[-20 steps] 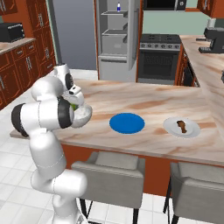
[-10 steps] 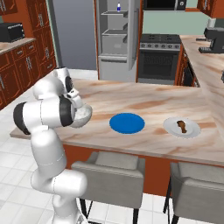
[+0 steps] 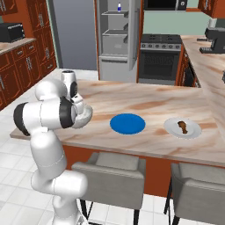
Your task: Pick the chicken drumstick and lime from their plates and place them in the bowl. Then put the bowl in the fridge.
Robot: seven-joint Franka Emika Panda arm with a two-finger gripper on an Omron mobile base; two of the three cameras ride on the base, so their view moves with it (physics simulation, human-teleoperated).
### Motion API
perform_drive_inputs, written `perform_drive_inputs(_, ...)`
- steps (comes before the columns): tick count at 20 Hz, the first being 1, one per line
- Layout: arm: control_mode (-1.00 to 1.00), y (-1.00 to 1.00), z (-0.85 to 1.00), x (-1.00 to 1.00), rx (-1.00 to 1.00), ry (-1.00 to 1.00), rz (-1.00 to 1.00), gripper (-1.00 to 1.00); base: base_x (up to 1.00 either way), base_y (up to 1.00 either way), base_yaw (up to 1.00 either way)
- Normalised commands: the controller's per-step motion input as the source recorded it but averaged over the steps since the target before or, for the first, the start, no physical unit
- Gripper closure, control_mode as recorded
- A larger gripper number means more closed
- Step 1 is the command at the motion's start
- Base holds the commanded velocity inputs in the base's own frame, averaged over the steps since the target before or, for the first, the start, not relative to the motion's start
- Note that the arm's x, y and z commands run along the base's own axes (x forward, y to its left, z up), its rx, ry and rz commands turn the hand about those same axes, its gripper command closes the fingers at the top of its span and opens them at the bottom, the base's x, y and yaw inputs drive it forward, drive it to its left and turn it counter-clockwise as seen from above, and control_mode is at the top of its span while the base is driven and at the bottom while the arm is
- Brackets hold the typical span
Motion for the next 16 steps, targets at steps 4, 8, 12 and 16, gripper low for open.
perform_drive_inputs(4,-1.0,0.0,-0.19,0.0,0.0,0.0,-0.09,1.0,0.0,0.0,0.0)
perform_drive_inputs(8,-1.0,0.0,-0.18,0.0,0.0,0.0,-0.08,1.0,0.0,0.0,0.0)
perform_drive_inputs(12,-1.0,0.0,-0.05,0.01,0.0,0.0,-0.04,1.0,0.0,0.0,0.0)
perform_drive_inputs(16,-1.0,0.0,0.0,0.04,0.0,0.0,-0.02,1.0,0.0,0.0,0.0)
